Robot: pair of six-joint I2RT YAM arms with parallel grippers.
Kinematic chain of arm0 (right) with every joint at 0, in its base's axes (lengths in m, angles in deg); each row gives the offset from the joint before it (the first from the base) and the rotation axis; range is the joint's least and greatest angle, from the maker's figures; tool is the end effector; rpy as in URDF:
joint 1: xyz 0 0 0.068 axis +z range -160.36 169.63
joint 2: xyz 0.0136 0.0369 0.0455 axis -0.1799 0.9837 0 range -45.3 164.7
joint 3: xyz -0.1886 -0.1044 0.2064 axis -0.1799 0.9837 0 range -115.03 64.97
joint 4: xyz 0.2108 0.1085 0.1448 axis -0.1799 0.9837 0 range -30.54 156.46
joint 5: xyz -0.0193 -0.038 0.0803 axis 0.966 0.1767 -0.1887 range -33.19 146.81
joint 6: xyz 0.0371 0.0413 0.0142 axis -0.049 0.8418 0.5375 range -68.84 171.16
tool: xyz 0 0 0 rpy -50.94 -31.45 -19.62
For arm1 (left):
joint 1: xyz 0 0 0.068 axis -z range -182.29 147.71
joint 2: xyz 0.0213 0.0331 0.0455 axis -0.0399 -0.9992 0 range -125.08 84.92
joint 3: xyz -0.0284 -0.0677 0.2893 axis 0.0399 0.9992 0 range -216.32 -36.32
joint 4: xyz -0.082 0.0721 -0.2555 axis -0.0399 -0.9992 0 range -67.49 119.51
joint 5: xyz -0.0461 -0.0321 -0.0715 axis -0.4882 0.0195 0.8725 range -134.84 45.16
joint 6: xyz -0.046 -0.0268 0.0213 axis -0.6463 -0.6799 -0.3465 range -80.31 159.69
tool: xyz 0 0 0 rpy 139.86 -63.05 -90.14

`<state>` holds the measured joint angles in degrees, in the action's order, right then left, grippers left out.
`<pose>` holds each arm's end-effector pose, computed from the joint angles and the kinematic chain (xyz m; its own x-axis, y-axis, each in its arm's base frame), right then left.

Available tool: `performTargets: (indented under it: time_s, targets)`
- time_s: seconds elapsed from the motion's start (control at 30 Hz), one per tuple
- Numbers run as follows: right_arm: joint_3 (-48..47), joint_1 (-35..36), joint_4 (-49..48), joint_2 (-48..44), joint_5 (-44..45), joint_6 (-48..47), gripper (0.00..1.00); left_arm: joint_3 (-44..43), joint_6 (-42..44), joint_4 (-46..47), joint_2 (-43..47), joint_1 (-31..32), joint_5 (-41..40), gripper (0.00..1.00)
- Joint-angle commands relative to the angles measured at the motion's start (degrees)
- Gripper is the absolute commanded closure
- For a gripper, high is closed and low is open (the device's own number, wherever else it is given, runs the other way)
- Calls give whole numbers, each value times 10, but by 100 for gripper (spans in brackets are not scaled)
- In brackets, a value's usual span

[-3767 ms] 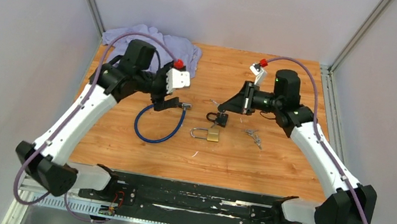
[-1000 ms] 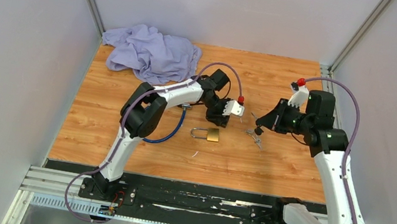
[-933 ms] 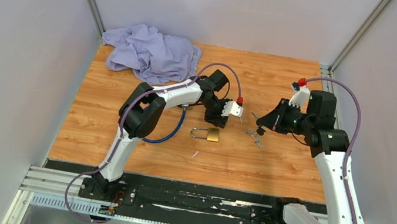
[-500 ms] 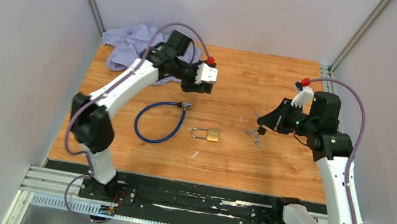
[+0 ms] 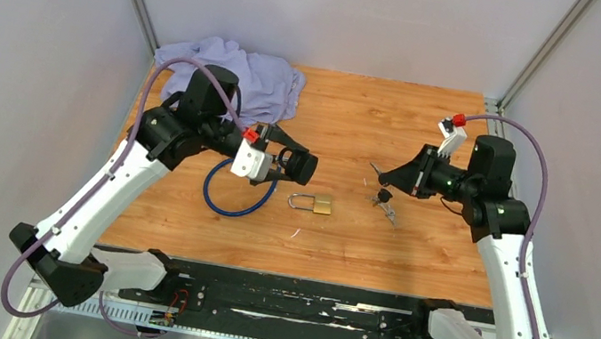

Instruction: Unlock with the key

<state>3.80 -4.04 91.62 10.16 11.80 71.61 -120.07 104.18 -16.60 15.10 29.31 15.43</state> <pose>0.1980 0.0508 0.3928 -0.6621 0.1752 -0.7287 -0.5079 0.6101 0.6081 0.1857 -0.1556 0.4574 0.6040 0.1539 -0.7820 0.7910 -0.2357 0.5646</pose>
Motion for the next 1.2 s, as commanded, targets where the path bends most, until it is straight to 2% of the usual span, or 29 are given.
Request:
performTargets:
  time_s: [0.0,0.1,0.13,0.2,0.27,0.3,0.37,0.47,0.63,0.83,0.97,1.17]
  targets:
    - [5,11,-28,1,-29,9,99,32,76,16,46,20,17,100]
    - [2,19,-28,6,-24,7,99,64,149,16,71,34,-8,100]
    - [1,20,-29,8,-23,8,99,71,147,17,74,38,-20,100]
    - [-1,24,-29,11,-19,8,99,64,69,17,59,39,-57,100]
    - [-5,26,-28,13,-11,8,99,51,-24,7,18,39,-139,100]
    - [-6,27,-26,13,-8,8,100,45,-39,-15,-4,39,-192,100]
    - [-7,27,-21,13,0,5,99,35,-8,-82,-44,38,-277,100]
    - [-5,27,-17,13,9,2,99,77,-22,-89,-82,24,-358,100]
    - [-8,29,-9,14,15,2,99,135,-3,-56,-143,-19,-415,99]
    - [-20,30,10,9,28,-6,99,111,25,-45,-242,-111,-466,98]
    - [-22,30,16,9,32,-8,100,162,70,-34,-234,-115,-455,98]
    - [-19,29,10,8,34,1,99,220,44,4,-237,-77,-450,97]
